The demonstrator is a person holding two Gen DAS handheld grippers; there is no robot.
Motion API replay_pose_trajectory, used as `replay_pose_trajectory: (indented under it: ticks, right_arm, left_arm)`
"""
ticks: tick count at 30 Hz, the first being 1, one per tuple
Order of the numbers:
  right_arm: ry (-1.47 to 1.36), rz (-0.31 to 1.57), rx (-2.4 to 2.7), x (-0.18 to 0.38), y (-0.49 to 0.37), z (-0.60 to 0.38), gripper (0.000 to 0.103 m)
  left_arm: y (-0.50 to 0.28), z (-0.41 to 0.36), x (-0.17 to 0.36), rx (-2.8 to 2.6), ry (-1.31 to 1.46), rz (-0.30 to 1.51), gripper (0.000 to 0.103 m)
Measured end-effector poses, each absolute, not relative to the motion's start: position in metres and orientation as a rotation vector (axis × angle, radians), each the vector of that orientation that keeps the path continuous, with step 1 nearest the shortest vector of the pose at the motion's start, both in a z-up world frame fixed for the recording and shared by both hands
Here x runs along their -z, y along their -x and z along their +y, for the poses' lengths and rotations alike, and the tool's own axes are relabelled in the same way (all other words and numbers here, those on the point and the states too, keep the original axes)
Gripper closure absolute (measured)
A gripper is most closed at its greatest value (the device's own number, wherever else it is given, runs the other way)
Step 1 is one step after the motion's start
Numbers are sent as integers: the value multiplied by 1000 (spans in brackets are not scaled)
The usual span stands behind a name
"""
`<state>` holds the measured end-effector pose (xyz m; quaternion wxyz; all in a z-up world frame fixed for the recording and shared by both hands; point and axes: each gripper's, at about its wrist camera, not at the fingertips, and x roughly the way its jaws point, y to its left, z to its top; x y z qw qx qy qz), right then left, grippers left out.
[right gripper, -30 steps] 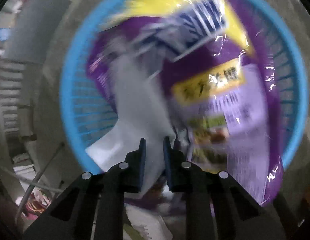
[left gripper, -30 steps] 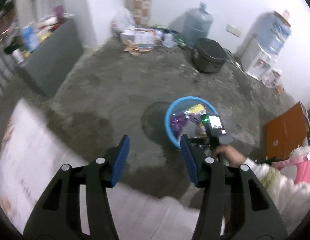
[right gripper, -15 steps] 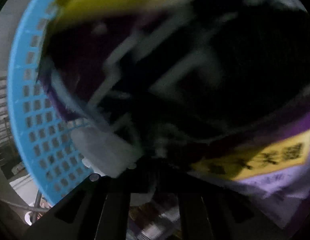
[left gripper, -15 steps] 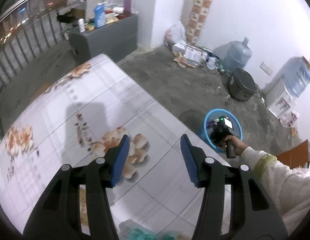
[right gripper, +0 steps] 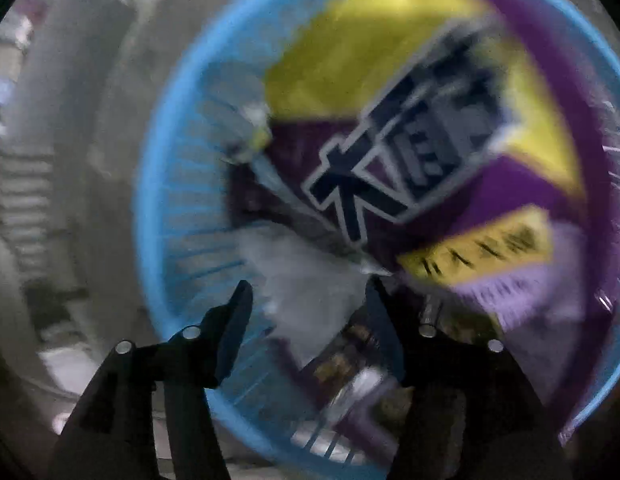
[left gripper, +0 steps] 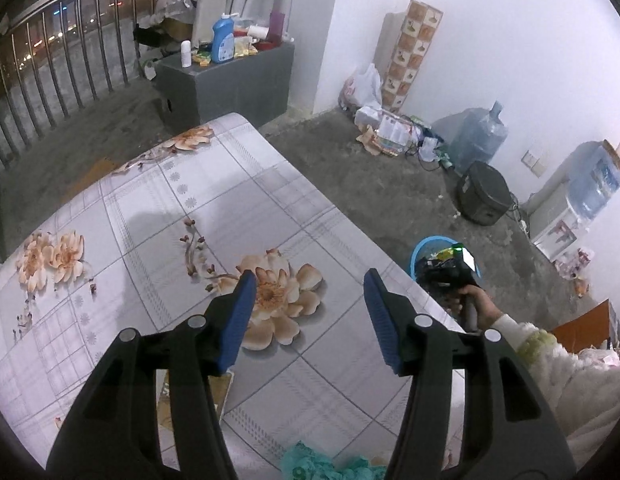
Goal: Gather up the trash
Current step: 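Move both grippers back over the table toward the teal bag, then grasp the teal plastic bag with the right gripper while the left grasps the gold box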
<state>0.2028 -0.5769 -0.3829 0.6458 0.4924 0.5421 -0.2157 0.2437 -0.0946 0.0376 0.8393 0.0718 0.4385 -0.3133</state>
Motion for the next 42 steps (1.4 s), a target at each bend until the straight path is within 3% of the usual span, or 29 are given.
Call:
replay_pose_trajectory:
  ticks: [8,18,23,29,42]
  right_arm:
    - [-1412,870,386,323,-149,-580,43]
    - [-1145,652,271,169,-75,-462,43]
    - [-978,658,149,100,-63,-401,43]
    - [-796,710,-19,54,-69,-312,42]
    - [-466,870,-313,39,-103,-163,40]
  left_arm:
    - [-231,-75,-44,699,-81,896,51]
    - [-217,-31,-47,682,-17,845,47]
    - [-203,-3,-42,654,0,831,46]
    - [-181,30,-27,599,6,836,46]
    - [-138,88,32,547,45,953,46]
